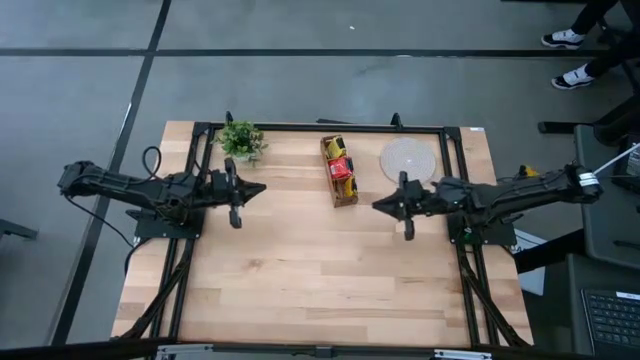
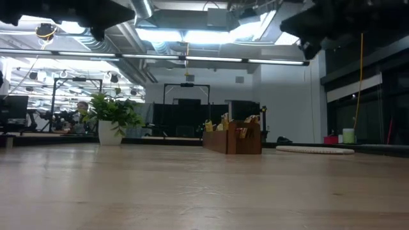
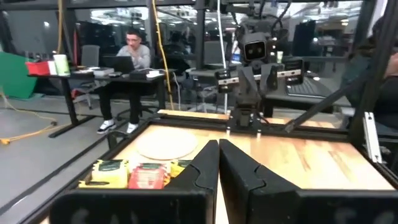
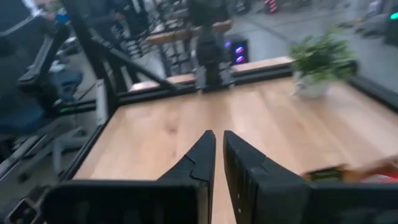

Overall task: Pick & Place Tea
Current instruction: Return to Home Position

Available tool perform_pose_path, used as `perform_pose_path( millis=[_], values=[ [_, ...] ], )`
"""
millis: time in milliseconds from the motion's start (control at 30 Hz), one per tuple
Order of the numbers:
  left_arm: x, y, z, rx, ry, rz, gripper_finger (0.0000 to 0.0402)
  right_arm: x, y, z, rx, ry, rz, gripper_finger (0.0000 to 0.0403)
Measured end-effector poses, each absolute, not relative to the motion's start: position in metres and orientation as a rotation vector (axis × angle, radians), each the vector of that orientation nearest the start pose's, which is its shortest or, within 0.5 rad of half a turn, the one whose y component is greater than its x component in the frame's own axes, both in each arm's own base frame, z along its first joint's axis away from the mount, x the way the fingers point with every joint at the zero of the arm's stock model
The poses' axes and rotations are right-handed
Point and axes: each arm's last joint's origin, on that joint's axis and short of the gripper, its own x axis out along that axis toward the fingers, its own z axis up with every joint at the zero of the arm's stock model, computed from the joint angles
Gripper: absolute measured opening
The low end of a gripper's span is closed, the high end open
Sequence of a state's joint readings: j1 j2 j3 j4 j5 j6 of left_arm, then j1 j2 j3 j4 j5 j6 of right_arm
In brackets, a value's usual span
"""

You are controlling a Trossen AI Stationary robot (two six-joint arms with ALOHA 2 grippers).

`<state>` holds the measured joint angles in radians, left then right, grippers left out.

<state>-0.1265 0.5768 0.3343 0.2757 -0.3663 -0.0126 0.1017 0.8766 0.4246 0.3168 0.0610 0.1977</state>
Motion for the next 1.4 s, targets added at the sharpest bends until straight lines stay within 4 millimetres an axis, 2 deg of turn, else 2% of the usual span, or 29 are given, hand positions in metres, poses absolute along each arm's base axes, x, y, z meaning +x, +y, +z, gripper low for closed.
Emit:
perform_pose_path(
  millis=[200,533,833,1167,1400],
  values=[
    [0.136,-0.007,0.237,-0.019,0.004,0.247,0.0008,0.166,0.012,0.229,0.139,0.077,-0.061,0.0036],
    [0.121,-0.003,0.222,-0.031,-0.014,0.302,0.001,0.137,0.008,0.205,0.15,0.019,-0.071,0.0036],
    [0.109,-0.001,0.206,-0.052,-0.042,0.335,0.0013,0.122,0.007,0.191,0.138,-0.041,-0.063,0.0036],
    [0.098,0.001,0.204,-0.061,-0.051,0.355,0.0007,0.11,0.006,0.176,0.162,-0.09,-0.056,0.0036],
    [0.09,0.003,0.2,-0.071,-0.03,0.385,0.0012,0.106,0.005,0.171,0.157,-0.046,-0.06,0.0036]
  ],
)
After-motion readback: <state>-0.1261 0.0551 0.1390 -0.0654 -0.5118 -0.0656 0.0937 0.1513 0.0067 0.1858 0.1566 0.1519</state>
